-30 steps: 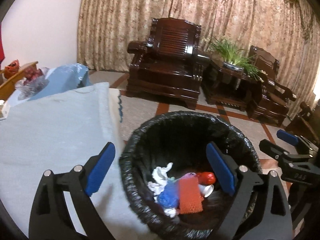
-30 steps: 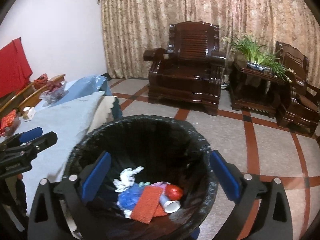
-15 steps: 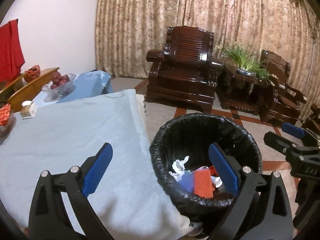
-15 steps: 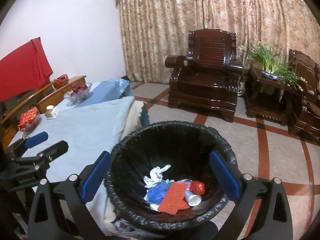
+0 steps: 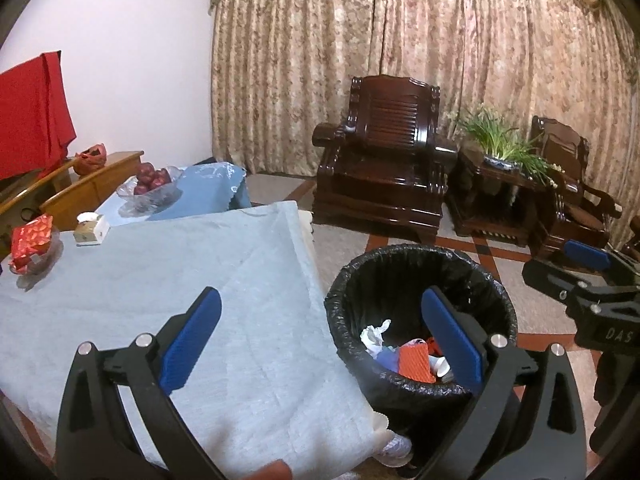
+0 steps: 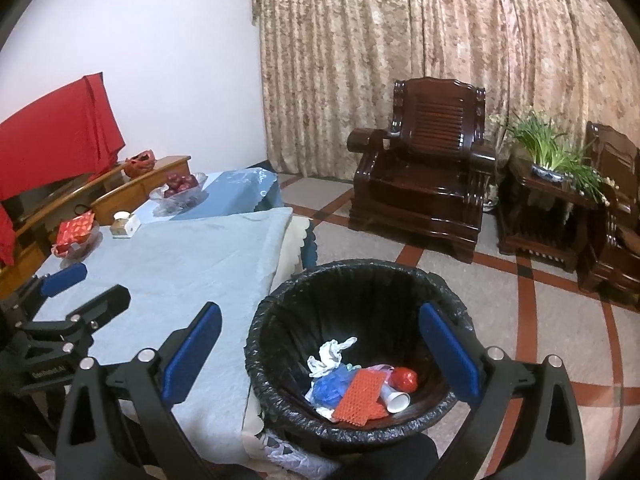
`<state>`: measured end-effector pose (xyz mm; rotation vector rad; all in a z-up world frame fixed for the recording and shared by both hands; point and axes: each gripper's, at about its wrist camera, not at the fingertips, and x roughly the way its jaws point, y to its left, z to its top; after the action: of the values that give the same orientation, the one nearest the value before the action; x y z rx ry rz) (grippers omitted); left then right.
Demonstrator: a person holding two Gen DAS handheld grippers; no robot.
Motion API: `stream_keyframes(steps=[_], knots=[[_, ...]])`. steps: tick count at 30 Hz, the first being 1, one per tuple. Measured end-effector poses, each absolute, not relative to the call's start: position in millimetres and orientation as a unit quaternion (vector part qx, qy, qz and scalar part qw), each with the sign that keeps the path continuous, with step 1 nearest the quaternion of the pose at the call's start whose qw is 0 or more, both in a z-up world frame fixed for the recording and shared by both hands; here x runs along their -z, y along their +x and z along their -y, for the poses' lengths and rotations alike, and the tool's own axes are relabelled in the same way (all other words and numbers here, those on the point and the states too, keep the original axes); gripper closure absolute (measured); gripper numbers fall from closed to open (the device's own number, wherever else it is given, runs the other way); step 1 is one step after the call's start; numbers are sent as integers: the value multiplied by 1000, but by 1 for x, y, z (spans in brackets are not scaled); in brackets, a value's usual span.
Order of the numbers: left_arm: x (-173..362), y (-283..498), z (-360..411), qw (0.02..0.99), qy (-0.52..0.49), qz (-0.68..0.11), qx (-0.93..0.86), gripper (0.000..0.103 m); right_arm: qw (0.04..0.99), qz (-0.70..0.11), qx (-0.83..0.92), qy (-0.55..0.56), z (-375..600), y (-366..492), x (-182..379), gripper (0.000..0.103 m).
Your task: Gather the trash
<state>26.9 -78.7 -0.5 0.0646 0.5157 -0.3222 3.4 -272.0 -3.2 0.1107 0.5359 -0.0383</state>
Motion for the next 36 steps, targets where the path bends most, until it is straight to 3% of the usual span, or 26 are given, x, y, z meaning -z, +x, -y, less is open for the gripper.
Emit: stream_keyframes(steps=[36], knots=[[-17,10,62,962,19,-236,134,5,967,-250,5,42,257,-9,-7,6]])
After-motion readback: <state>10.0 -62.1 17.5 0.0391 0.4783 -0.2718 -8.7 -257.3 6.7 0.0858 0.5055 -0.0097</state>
